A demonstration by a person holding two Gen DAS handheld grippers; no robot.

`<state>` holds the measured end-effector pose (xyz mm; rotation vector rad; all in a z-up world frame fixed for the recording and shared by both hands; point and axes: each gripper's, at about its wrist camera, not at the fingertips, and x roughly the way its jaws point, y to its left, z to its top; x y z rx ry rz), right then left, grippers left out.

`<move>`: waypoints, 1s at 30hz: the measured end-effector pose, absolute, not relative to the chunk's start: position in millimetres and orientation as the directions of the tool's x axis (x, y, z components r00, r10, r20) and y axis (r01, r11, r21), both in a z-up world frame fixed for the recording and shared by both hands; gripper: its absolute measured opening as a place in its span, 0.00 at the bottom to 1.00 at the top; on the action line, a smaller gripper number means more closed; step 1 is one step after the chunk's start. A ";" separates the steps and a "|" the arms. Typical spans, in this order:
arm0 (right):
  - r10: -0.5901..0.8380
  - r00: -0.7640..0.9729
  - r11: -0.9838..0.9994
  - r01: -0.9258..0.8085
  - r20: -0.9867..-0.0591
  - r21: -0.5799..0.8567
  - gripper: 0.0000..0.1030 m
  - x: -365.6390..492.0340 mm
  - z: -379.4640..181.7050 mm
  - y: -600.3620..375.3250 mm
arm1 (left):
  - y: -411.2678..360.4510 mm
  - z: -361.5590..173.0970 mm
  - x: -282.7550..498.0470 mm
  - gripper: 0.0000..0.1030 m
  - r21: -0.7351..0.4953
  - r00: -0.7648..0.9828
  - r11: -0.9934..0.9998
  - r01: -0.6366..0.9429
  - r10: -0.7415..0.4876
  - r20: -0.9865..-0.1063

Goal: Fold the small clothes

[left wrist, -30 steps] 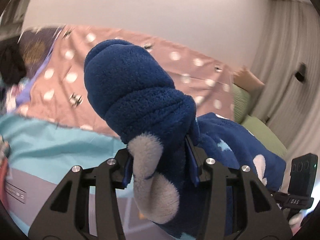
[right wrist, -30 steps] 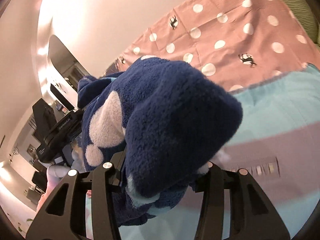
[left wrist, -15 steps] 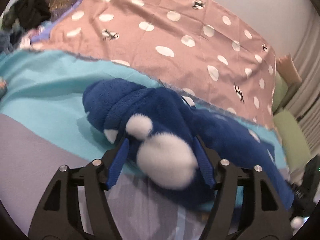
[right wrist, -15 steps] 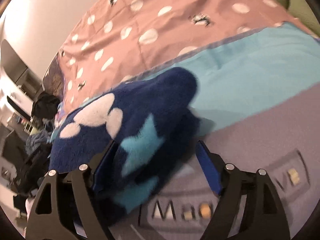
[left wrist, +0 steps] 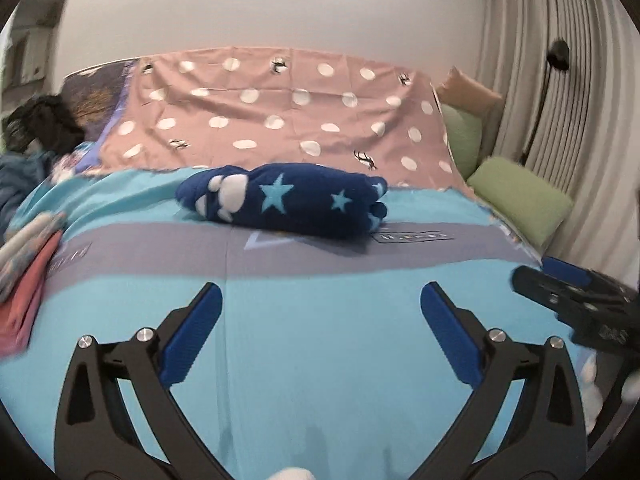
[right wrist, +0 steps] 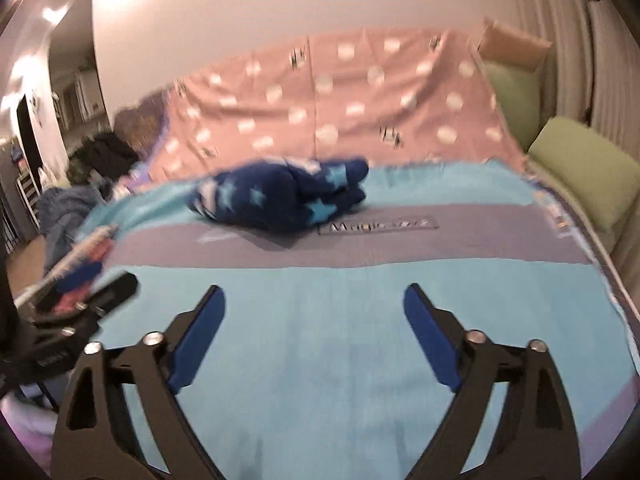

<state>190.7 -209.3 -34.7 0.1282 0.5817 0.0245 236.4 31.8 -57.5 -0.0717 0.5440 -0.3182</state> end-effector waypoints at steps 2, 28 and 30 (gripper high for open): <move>0.043 0.859 0.995 0.009 -0.511 0.099 0.99 158.3 -20.7 -200.1 | 34.0 -46.4 202.4 0.98 -0.126 0.824 0.973 0.194 -0.232 -0.518; -0.004 0.921 0.998 0.027 -0.391 0.054 0.99 -7.1 18.1 -153.0 | 46.0 -4.2 26.2 0.98 -0.049 0.883 0.980 0.195 -0.197 -0.427; -0.007 0.922 0.998 0.030 -0.388 0.053 0.99 -8.4 18.7 -152.4 | 46.6 -3.5 24.5 0.98 -0.041 0.885 0.980 0.196 -0.195 -0.423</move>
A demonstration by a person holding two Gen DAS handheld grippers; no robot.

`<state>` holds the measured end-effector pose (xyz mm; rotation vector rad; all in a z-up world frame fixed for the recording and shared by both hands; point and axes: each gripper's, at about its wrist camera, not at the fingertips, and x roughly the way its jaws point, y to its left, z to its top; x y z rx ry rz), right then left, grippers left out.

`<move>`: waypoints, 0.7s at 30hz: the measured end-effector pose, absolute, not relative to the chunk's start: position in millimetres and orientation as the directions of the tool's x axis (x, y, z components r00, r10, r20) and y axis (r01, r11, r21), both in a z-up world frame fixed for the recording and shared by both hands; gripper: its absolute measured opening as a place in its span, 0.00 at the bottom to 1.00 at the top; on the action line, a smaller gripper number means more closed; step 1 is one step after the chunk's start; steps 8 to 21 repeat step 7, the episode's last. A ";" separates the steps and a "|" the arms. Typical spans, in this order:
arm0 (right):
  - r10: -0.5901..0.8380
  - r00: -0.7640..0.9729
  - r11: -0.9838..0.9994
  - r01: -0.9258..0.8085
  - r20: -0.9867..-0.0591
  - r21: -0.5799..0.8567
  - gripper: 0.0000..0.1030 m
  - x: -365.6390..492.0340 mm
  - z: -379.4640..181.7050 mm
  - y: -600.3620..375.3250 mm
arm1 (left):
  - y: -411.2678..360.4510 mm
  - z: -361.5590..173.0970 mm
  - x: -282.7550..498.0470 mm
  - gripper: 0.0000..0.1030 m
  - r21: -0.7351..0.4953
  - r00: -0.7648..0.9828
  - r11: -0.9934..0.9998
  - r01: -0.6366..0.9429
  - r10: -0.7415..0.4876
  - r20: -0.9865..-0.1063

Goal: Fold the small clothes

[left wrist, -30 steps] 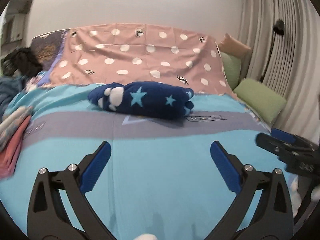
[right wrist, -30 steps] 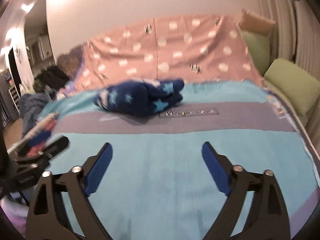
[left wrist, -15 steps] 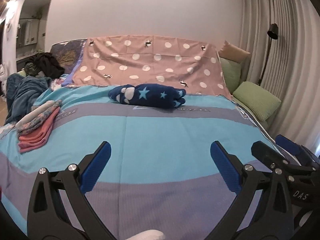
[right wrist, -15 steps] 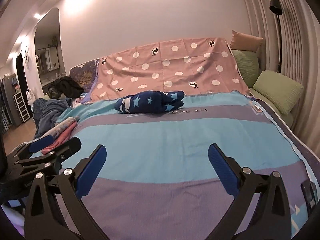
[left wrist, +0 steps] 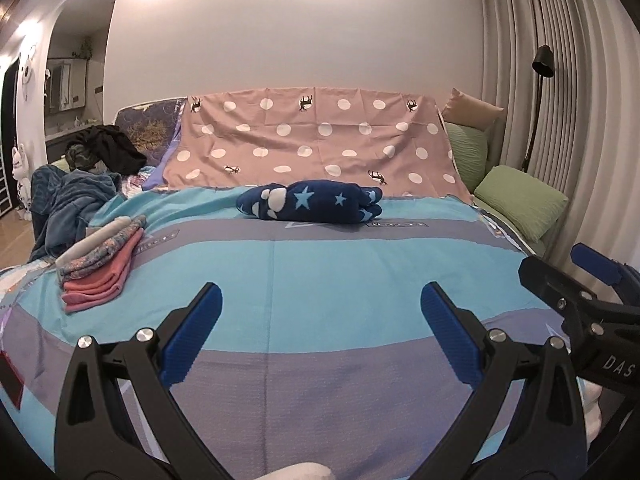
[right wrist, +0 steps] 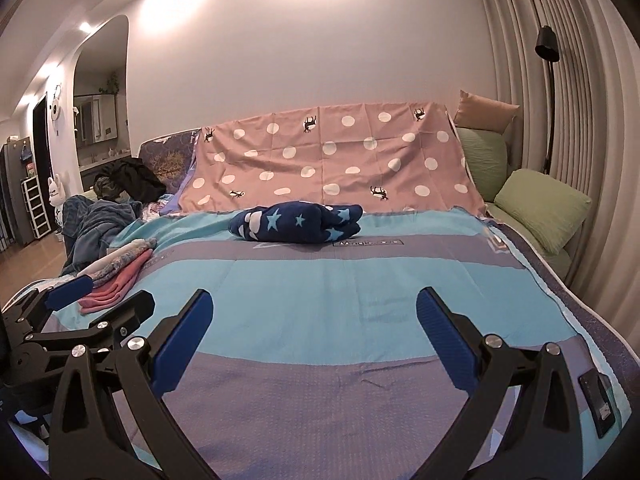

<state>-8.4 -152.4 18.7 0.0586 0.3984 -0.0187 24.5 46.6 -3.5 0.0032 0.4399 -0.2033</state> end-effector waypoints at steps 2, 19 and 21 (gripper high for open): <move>-0.009 0.921 0.998 0.033 -0.390 0.055 0.99 -8.6 18.3 -152.1 | 47.5 -2.8 21.3 0.98 -0.036 0.887 0.980 0.195 -0.192 -0.421; -0.014 0.917 0.997 0.042 -0.398 0.061 0.99 -8.0 17.0 -153.3 | 48.5 -1.6 20.7 0.98 -0.030 0.890 0.981 0.191 -0.186 -0.417; -0.014 0.917 0.997 0.042 -0.398 0.061 0.99 -8.0 17.0 -153.3 | 48.5 -1.6 20.7 0.98 -0.030 0.890 0.981 0.191 -0.186 -0.417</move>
